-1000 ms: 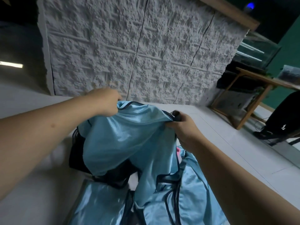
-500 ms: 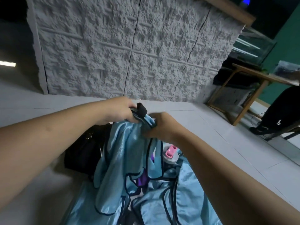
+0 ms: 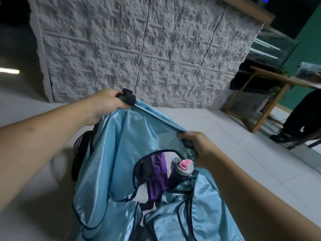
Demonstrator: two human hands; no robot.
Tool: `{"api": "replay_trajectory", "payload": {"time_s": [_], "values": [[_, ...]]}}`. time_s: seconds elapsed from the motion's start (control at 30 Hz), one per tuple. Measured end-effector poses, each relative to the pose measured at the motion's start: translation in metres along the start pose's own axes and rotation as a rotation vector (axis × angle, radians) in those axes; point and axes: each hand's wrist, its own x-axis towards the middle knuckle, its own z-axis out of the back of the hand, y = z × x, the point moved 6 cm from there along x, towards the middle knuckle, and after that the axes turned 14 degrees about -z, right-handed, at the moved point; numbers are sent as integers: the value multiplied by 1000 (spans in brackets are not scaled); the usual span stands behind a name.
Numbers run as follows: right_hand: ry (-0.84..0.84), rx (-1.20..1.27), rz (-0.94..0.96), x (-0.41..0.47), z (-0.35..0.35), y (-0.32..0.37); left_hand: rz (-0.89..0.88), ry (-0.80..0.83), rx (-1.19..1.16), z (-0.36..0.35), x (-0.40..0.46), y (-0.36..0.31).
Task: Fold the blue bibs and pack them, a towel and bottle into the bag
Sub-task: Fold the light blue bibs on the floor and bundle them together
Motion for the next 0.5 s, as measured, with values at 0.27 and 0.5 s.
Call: {"api": "replay_trajectory", "payload": {"time_s": [0.27,0.5], "values": [[133,129,142,-33,-21,44,4,-134,503,15,4,14],[210,-193,247,-45,-70,61,-359,372,422,-86,-14,-28]]}}
